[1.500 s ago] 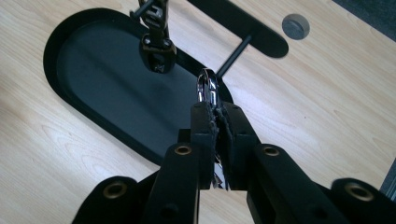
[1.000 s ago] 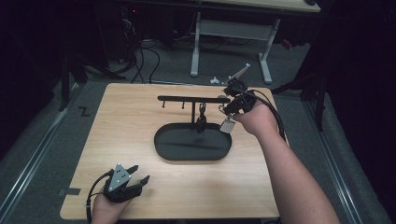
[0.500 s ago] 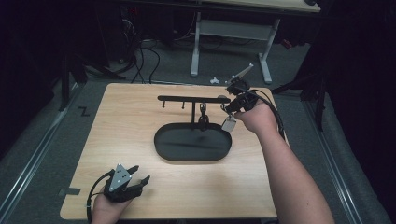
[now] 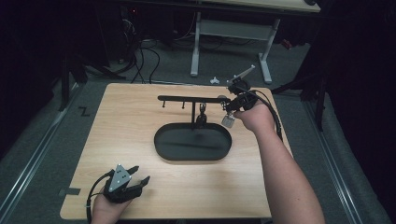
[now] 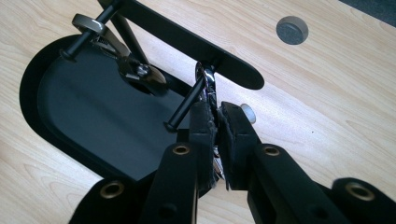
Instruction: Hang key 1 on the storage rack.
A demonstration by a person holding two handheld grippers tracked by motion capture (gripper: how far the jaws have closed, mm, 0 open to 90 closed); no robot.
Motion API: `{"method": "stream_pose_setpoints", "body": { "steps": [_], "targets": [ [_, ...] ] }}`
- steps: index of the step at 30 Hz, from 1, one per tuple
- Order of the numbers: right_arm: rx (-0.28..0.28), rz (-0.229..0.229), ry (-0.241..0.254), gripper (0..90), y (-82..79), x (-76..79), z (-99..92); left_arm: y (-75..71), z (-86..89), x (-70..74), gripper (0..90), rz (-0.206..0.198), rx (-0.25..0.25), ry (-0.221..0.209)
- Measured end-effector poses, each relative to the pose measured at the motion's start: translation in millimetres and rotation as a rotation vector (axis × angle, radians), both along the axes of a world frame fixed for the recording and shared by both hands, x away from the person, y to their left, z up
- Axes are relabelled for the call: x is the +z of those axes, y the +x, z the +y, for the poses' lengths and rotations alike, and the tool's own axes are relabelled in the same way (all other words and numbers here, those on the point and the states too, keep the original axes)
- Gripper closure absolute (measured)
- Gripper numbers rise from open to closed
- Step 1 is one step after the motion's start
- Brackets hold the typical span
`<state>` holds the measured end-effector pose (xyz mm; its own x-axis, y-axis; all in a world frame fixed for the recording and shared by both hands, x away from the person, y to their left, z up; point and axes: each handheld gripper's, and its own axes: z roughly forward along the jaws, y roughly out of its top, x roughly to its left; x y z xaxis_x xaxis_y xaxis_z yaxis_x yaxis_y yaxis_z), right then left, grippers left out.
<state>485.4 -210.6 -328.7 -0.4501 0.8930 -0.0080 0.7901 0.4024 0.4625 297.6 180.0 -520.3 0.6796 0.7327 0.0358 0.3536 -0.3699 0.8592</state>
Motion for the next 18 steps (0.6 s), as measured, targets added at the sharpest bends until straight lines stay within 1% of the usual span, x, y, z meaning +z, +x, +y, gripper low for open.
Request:
{"method": "stream_pose_setpoints", "body": {
  "steps": [3, 8, 13, 18],
  "targets": [
    [-0.001, -0.009, -0.036, 82.9, 0.8, -1.8, 1.0, -0.1, -0.1, 0.2, 41.5, 0.002, -0.004, 0.004],
    [-0.021, -0.002, -0.028, 82.6, -1.9, -3.0, -3.3, -0.2, -0.2, 0.3, 41.6, 0.002, -0.003, 0.003],
    [-0.036, -0.006, -0.026, 79.9, -8.2, -5.5, -11.0, -0.3, -0.9, 0.0, 41.6, -0.001, -0.006, 0.007],
    [-0.044, -0.003, -0.044, 75.6, -16.8, -12.5, -17.1, -0.3, -1.4, -0.3, 41.5, 0.004, -0.006, 0.010]
  ]
}}
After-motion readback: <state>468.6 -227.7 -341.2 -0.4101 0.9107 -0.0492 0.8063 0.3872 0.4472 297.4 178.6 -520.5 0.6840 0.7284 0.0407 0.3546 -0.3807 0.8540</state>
